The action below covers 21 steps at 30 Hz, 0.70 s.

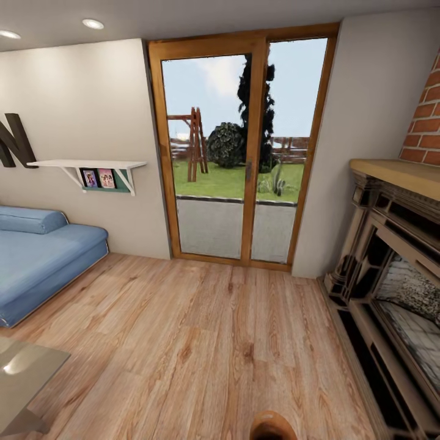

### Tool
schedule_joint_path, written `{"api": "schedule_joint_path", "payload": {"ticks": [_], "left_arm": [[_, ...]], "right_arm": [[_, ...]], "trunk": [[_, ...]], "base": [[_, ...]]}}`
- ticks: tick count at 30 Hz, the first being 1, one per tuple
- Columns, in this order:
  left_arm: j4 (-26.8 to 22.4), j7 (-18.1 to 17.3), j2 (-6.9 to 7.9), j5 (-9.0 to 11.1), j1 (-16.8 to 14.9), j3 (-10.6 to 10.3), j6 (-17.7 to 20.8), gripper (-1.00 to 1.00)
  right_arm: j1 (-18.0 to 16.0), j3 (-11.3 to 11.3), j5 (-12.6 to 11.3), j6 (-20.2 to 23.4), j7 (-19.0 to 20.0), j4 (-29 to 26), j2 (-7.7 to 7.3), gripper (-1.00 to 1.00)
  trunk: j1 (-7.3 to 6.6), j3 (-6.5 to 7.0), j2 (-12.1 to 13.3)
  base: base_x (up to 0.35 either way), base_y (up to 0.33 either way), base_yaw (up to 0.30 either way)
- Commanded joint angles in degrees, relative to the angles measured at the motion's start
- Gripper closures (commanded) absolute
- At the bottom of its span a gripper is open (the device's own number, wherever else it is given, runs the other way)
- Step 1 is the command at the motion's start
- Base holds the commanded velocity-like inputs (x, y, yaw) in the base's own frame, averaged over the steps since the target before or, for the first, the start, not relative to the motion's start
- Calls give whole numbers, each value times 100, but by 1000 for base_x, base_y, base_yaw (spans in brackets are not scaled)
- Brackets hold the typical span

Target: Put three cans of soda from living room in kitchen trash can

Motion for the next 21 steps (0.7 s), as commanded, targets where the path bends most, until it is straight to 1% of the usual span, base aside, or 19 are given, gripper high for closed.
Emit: {"api": "schedule_joint_path", "payload": {"ticks": [1,7,21], "left_arm": [[0,0,-1,0,21,0,0,-100],[-2,0,1,0,129,0,-1,-100],[-2,0,-1,0,157,0,-2,-100]], "right_arm": [[15,1,-3,0,0,0,6,-100],[63,3,-19,-2,2,-2,9,-100],[73,3,-23,-2,2,-1,6,-100]], "trunk": [[0,0,0],[0,0,0],[0,0,0]], "base": [[0,0,0],[0,0,0],[0,0,0]]}}
